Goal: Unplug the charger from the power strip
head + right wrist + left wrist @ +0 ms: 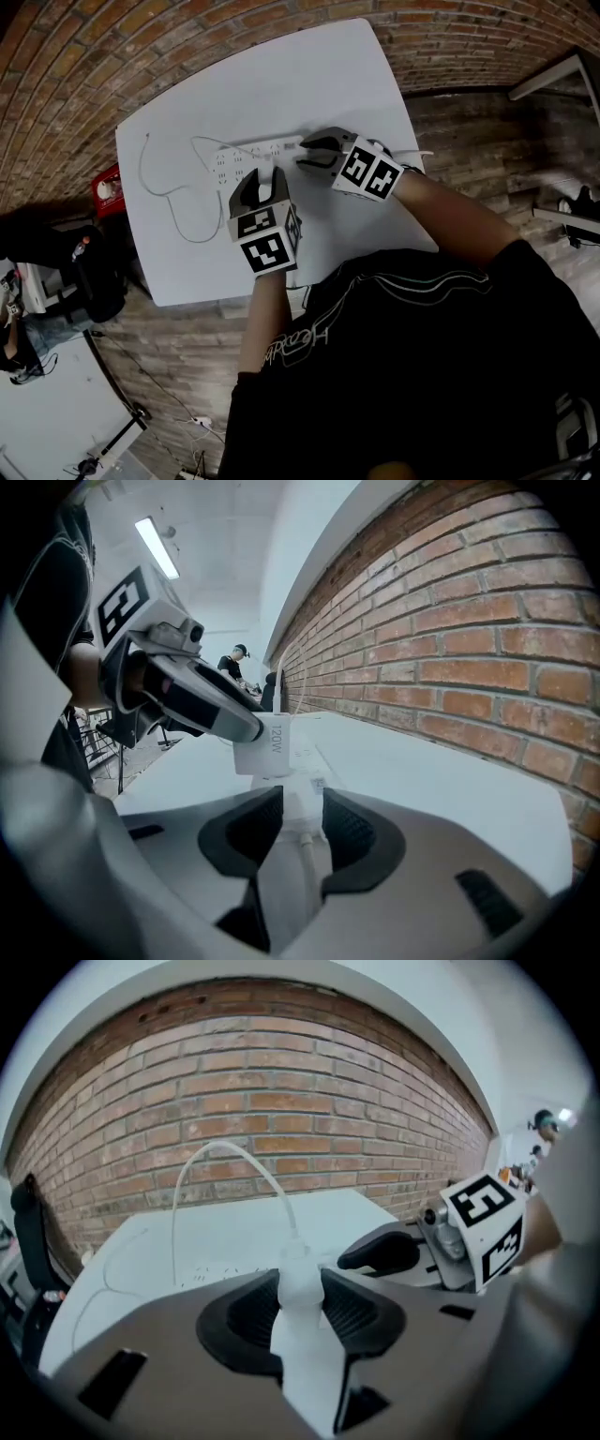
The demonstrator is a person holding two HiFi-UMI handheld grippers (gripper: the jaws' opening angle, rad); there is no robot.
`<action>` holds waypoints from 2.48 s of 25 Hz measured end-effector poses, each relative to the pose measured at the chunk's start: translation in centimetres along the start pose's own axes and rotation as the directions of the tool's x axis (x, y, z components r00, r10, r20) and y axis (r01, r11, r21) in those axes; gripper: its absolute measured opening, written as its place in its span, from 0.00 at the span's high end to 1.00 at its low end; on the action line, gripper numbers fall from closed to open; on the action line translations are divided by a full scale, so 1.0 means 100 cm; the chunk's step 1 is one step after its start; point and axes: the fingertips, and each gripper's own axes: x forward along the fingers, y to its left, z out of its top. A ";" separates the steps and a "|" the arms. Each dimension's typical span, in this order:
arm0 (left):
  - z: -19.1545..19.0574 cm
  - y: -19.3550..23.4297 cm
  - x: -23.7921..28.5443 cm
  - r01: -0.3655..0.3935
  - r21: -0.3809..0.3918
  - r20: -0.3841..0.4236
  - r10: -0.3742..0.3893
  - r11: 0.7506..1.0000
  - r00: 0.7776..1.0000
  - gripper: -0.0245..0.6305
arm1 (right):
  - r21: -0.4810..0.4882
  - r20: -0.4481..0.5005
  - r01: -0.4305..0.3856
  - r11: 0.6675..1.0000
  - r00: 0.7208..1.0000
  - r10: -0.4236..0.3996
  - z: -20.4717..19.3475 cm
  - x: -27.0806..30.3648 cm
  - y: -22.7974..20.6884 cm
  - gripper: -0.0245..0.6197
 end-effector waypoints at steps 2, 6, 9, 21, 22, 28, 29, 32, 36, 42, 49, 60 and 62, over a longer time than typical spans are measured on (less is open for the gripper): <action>-0.001 -0.003 -0.002 -0.012 0.032 0.008 0.012 0.999 1.000 0.75 | 0.000 0.000 0.001 1.000 1.000 -0.001 0.000 0.001 0.001 0.79; 0.018 0.015 -0.016 0.013 -0.092 0.088 -0.005 0.996 0.996 0.75 | 0.000 0.001 -0.003 1.000 1.000 0.003 0.000 0.001 0.001 0.79; 0.034 0.035 -0.029 0.055 -0.217 0.130 -0.026 0.975 0.991 0.75 | -0.001 0.001 0.003 1.000 1.000 -0.003 -0.001 0.000 -0.001 0.79; 0.035 0.018 -0.105 0.444 -0.502 0.414 -0.245 0.743 0.877 0.75 | 0.326 0.127 0.055 0.944 0.987 -0.101 0.042 -0.035 -0.023 0.87; 0.032 0.016 -0.115 0.466 -0.530 0.433 -0.246 0.709 0.867 0.75 | 0.344 0.164 0.054 0.937 0.980 -0.117 0.051 -0.048 -0.023 0.90; 0.028 -0.004 -0.175 0.638 -0.567 0.573 -0.307 0.521 0.760 0.75 | 0.461 0.420 -0.082 0.884 0.898 -0.135 0.108 -0.134 0.005 0.94; 0.029 -0.007 -0.182 0.653 -0.559 0.585 -0.314 0.511 0.748 0.75 | 0.467 0.452 -0.106 0.878 0.882 -0.134 0.114 -0.148 0.011 0.94; 0.032 -0.016 -0.200 0.675 -0.532 0.593 -0.344 0.512 0.728 0.75 | 0.457 0.492 -0.124 0.881 0.861 -0.134 0.127 -0.183 0.032 0.95; 0.037 -0.020 -0.223 0.686 -0.479 0.580 -0.390 0.547 0.715 0.75 | 0.399 0.457 -0.088 0.913 0.882 -0.114 0.139 -0.200 0.073 0.95; 0.025 -0.013 -0.266 0.726 -0.420 0.562 -0.472 0.545 0.679 0.75 | 0.361 0.442 -0.065 0.930 0.890 -0.110 0.161 -0.206 0.142 0.96; 0.008 0.004 -0.302 0.768 -0.389 0.560 -0.532 0.508 0.635 0.75 | 0.390 0.442 -0.010 0.921 0.879 -0.178 0.178 -0.207 0.192 0.97; -0.018 0.013 -0.335 0.793 -0.361 0.557 -0.569 0.491 0.605 0.75 | 0.404 0.427 0.054 0.913 0.872 -0.241 0.173 -0.209 0.249 0.97; -0.018 0.012 -0.337 0.794 -0.357 0.550 -0.577 0.492 0.604 0.75 | 0.404 0.424 0.065 0.912 0.871 -0.250 0.174 -0.210 0.253 0.97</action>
